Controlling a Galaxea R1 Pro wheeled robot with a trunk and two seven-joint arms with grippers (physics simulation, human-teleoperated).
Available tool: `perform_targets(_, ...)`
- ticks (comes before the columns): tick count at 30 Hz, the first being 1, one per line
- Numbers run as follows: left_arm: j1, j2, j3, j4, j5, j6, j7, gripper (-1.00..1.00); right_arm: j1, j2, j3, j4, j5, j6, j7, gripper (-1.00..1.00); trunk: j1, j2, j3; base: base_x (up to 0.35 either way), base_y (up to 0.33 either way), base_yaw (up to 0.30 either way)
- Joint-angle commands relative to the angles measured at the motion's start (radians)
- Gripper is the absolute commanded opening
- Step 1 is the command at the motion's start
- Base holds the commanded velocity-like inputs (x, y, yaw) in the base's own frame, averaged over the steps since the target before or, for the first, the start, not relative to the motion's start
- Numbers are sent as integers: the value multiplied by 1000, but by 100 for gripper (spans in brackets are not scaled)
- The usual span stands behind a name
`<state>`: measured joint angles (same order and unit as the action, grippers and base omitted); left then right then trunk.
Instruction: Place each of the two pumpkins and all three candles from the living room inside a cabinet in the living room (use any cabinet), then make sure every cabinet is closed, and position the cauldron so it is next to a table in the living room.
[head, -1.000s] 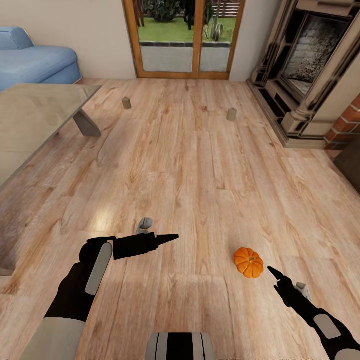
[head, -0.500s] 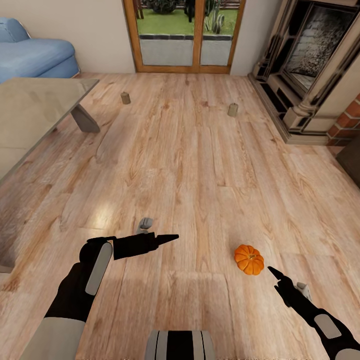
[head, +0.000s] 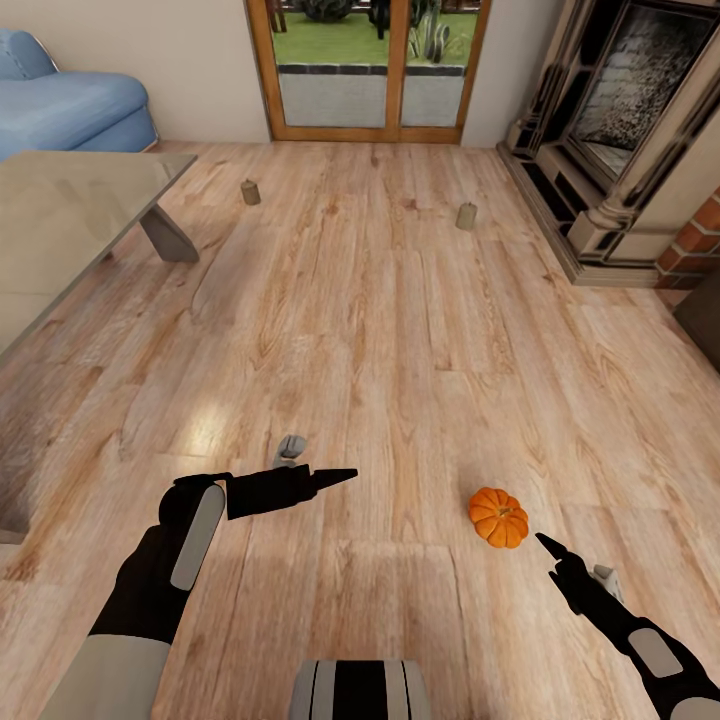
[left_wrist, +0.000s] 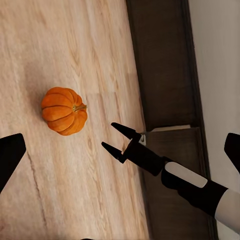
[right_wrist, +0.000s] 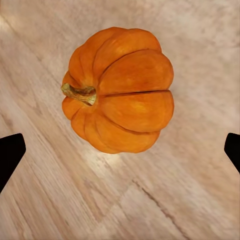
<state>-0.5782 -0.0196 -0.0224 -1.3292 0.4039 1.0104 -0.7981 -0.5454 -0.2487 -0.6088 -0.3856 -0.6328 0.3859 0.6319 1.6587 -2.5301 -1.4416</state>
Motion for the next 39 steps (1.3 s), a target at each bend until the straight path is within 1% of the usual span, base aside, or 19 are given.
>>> perform_targets(1,0,0,1,0,-2,4,-4,100,-1,0,-5,0,-5,8,2,100,0,0,-1,0,0,0)
perform_targets(13,0,0,0,1,-3,4,1,100,-1,0,-5,1,-5,8,2,100,0,0,-1,69,9,0)
perform_targets(21,0,-1,-1,1,-4,4,3,100,-1,0,-5,1,-6,8,-29,100,0,0,-1,51,1,0)
perform_targets(26,0,-1,-1,1,-4,4,2,100,-1,1,-5,1,-7,8,-35,100,0,0,-1,152,0,0)
perform_targets(39,0,-1,-1,1,-4,4,3,100,-1,1,-5,1,-7,8,-37,100,0,0,-1,69,0,0)
